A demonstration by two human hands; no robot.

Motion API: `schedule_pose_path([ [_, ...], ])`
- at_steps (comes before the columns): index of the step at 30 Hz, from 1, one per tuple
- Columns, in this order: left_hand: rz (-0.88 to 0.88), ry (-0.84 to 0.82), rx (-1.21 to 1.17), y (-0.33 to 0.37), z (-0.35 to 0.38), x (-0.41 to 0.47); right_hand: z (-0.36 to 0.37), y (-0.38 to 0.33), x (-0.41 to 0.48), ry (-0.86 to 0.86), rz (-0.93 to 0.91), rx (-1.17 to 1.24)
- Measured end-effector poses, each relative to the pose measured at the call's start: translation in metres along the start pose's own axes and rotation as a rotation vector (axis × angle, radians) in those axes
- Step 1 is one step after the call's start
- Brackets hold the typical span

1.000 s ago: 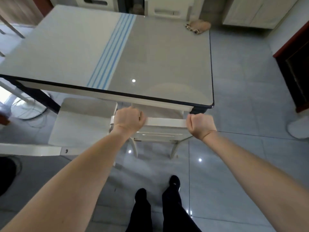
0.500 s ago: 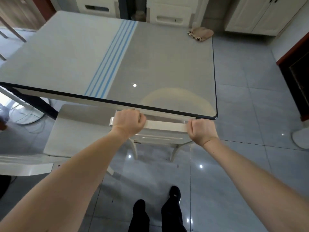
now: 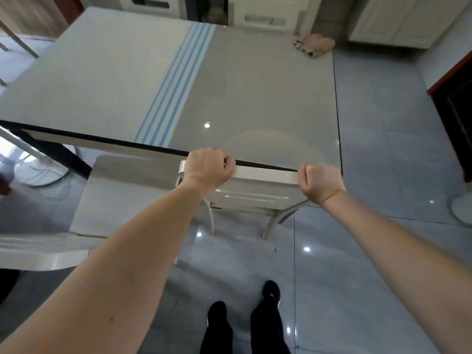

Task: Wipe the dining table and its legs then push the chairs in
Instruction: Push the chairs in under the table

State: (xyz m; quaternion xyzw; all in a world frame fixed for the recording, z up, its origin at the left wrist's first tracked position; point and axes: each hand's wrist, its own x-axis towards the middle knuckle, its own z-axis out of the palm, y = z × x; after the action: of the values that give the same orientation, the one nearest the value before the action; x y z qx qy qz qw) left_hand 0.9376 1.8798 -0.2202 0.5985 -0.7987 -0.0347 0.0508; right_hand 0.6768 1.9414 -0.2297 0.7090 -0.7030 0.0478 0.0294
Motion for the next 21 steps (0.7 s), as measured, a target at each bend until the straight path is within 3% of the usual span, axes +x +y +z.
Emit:
schedule_pose_path([
  [21,0.071,-0.019,-0.017,-0.016,0.004,0.002,-0.001,-0.016,-0.007,-0.018,0.035,0.043],
])
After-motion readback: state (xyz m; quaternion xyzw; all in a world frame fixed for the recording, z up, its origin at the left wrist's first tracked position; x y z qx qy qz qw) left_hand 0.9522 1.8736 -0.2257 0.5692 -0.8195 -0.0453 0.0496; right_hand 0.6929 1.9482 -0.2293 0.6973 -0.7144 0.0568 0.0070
